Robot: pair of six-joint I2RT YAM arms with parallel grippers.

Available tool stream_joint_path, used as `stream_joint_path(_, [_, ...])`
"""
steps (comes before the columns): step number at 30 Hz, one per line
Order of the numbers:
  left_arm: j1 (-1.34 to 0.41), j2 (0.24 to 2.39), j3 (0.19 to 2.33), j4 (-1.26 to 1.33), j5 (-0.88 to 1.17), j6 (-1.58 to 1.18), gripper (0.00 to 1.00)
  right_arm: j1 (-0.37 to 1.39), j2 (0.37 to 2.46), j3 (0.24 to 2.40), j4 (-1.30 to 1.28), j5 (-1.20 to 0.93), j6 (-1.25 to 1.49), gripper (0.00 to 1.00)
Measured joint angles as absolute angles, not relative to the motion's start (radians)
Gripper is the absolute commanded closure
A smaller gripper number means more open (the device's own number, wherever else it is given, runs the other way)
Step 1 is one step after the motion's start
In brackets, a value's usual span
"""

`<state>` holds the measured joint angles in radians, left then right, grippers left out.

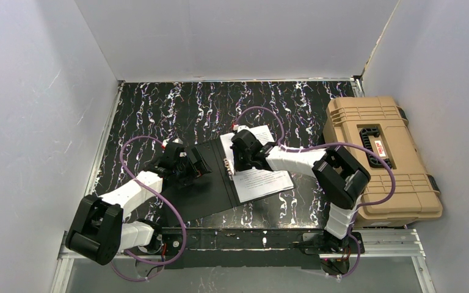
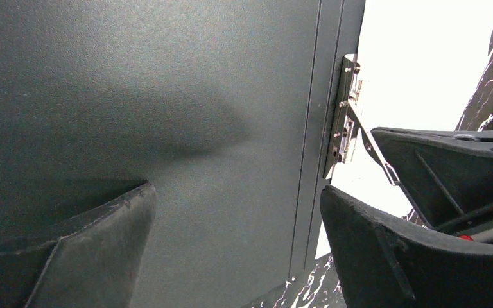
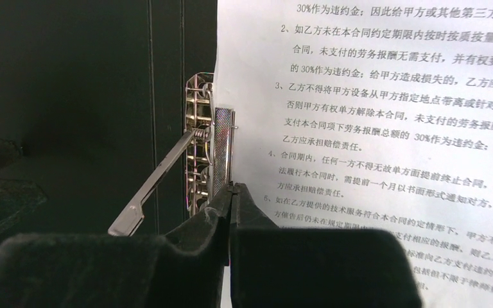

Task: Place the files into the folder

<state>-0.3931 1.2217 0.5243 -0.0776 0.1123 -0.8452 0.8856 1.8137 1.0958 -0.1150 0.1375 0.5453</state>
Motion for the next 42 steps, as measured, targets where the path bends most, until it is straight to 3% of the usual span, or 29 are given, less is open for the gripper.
stream_joint_path(15, [-0.393,1.188,0.564,-0.244,0.058,-0.763,0.02,0.921,1.729,1.242,-0.187,0.158,0.506,0.77])
stream_joint_path(42, [-0.444,1.322,0.667,-0.321,-0.02,-0.712,0.05,1.015,1.795,1.3,-0.321,0.202,0.414,0.81])
